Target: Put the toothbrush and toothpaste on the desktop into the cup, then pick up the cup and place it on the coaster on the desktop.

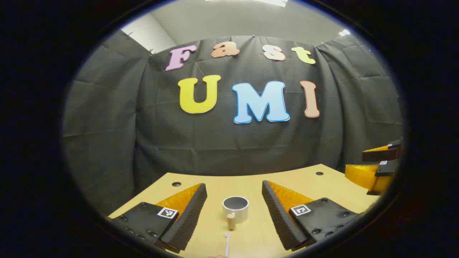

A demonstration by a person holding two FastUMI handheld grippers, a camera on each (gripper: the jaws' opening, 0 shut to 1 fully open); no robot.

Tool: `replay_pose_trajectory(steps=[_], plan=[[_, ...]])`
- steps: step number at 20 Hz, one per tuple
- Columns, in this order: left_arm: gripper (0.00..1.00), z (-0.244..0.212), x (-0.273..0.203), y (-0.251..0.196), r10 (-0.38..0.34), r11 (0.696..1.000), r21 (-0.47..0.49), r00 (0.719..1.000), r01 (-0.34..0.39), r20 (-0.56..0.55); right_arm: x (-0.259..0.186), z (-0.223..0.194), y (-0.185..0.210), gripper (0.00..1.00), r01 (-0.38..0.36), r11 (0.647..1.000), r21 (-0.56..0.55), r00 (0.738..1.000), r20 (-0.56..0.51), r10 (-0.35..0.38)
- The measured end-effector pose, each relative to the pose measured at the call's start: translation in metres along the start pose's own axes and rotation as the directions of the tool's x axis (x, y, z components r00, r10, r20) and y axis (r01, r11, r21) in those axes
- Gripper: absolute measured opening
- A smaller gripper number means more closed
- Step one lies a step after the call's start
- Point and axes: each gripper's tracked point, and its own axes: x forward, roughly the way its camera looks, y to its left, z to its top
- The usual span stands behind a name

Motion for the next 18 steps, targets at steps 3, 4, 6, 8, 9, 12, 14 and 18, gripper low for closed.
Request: replay_pose_trajectory(steps=[3,4,6,8,9,12,14,18], plan=[[1.0,-0.003,0.001,0.0,-0.006,1.0,-0.003,1.0,0.006,-0.014,0.0,-0.001,0.002,0.93,-0.008,1.0,-0.001,1.0,-0.013,0.008],[1.0,-0.006,0.002,-0.001,-0.01,1.0,-0.005,1.0,0.01,-0.024,-0.001,-0.003,0.002,0.93,-0.011,1.0,-0.002,1.0,-0.017,0.01],[1.0,-0.009,0.002,-0.003,-0.018,1.0,-0.013,0.999,0.018,-0.04,-0.001,-0.004,0.002,0.93,-0.014,1.0,-0.003,1.0,-0.026,0.014],[1.0,-0.011,0.002,-0.002,-0.019,1.0,-0.021,0.999,0.018,-0.051,-0.001,-0.006,0.003,0.93,-0.021,1.0,-0.003,0.999,-0.034,0.021],[1.0,-0.013,0.003,-0.002,-0.02,1.0,-0.021,0.998,0.019,-0.056,-0.001,-0.006,0.003,0.93,-0.022,1.0,-0.003,0.999,-0.04,0.022],[0.98,-0.015,0.003,-0.001,-0.023,0.999,-0.024,0.997,0.021,-0.068,-0.001,-0.011,0.004,0.93,-0.03,1.0,-0.001,0.998,-0.06,0.03],[1.0,-0.018,0.005,0.001,-0.017,0.999,-0.032,0.997,0.015,-0.075,-0.002,-0.015,0.005,0.93,-0.038,0.999,0.003,0.996,-0.079,0.038],[1.0,-0.043,0.01,-0.001,-0.041,0.998,-0.057,0.986,0.033,-0.16,-0.002,-0.035,0.005,0.93,-0.035,0.999,-0.002,0.987,-0.157,0.034]])
